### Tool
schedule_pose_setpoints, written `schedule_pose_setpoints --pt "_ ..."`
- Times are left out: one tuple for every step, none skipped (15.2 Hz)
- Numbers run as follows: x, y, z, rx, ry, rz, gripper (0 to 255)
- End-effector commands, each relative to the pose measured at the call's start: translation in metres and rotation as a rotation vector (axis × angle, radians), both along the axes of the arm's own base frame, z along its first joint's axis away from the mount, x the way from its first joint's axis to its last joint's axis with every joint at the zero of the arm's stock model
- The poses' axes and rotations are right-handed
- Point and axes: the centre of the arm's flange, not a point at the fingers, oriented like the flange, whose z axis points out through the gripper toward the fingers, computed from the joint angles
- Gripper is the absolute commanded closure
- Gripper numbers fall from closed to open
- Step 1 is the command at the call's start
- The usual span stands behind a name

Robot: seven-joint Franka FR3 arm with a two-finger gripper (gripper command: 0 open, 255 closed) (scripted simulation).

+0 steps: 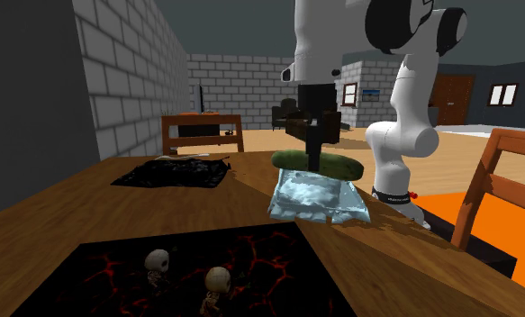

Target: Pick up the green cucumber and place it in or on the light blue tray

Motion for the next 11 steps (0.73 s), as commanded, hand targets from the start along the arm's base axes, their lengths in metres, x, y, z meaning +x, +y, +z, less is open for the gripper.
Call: schedule_pose_setpoints --pt "0.001 -0.002 -0.003 -0.003 0.005 -0.002 255" --pt "0.001 -0.002 -0.003 -0.003 0.005 -0.002 255" --pt "0.001 -0.002 -0.003 -0.003 0.005 -0.002 255" --pt "0.001 -0.002 -0.003 -0.003 0.005 -0.002 255" --pt "0.001 -0.002 -0.003 -0.003 0.005 -0.002 0" --pt "0.002 -0.002 -0.002 -0.003 0.005 -0.002 0" --pt "0.002 -0.002 -0.002 -0.003 0.005 -0.002 0" --pt "0.002 -0.002 -0.002 -0.003 0.005 -0.002 0" --pt "0.002 -0.002 -0.002 -0.003 0.005 -0.002 0" --pt "0.001 -0.002 -0.003 -0.003 0.005 -0.002 0" --pt "0.002 -0.001 0.01 -0.003 0.005 -0.002 0"
